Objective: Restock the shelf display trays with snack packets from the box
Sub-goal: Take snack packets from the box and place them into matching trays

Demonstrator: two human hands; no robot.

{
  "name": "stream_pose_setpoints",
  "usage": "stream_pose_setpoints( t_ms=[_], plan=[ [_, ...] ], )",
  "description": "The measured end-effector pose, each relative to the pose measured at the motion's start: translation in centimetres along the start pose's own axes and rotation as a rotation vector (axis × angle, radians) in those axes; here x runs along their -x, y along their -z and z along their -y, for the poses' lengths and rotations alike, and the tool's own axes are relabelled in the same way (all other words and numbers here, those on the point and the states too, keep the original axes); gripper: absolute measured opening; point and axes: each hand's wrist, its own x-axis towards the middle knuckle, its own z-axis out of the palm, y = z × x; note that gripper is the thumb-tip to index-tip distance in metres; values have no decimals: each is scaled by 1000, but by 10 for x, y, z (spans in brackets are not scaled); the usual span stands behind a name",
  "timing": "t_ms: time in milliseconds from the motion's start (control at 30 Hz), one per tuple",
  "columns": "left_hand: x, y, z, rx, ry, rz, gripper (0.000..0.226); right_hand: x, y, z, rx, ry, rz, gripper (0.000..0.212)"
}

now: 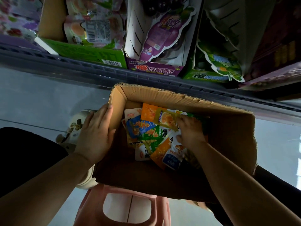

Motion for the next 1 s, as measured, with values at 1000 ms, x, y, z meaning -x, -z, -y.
stream_pose_setpoints(
  t_ms=[1000],
  plan=[
    [-2,0,6,17,-25,-6,57,-66,1,77,19,127,-38,56]
  ],
)
